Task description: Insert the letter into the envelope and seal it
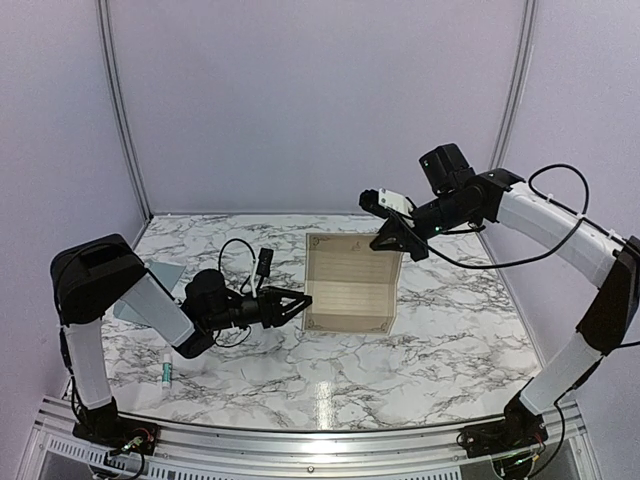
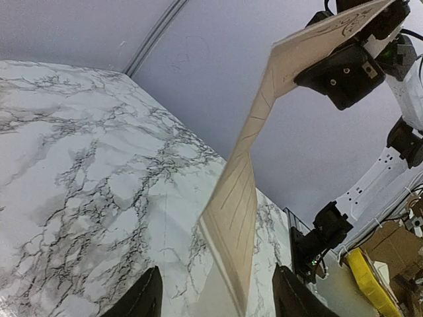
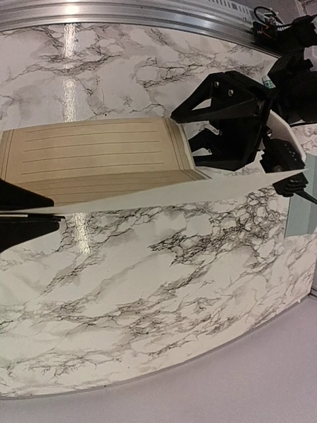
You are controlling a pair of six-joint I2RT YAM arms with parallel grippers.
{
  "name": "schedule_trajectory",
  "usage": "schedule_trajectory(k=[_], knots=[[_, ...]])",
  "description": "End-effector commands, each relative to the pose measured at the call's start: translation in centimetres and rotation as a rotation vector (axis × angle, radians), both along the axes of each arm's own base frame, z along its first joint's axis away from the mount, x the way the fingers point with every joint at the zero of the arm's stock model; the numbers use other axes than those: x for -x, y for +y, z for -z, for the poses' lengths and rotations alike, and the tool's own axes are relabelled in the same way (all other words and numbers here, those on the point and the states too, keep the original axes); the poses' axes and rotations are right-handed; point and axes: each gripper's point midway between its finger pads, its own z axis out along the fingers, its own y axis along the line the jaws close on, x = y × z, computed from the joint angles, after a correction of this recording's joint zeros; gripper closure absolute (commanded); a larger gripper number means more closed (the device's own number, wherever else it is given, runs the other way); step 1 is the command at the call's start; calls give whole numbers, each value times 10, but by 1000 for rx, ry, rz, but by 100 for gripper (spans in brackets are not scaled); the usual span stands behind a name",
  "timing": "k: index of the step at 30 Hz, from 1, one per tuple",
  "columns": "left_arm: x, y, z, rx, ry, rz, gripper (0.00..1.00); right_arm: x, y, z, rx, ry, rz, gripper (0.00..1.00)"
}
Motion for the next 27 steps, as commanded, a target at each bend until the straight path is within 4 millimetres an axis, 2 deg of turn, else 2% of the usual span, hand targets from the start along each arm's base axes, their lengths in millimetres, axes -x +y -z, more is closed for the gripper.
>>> schedule_trajectory(k=[1,12,20,23,25,27], knots=[[9,-15,-25,101,-34,88,47,2,-2,-11,-37,-16,5,100],[4,-27,-16,113,45,124,83,4,-3,-10,-37,-13,7,100],[-2,-32,-12,116,108,126,96,7,-5,-11,-37,-29,1,100],[-4,-32,-13,126,133,125,99,18,-9,-14,-37,-48,-34,100],[-6,-30,-17,130,127,112,100,28,-12,-17,-43,-63,-57,91],[-8,-27,-18,128,119,92,100,40,-15,-12,-39,-50,-76,78]])
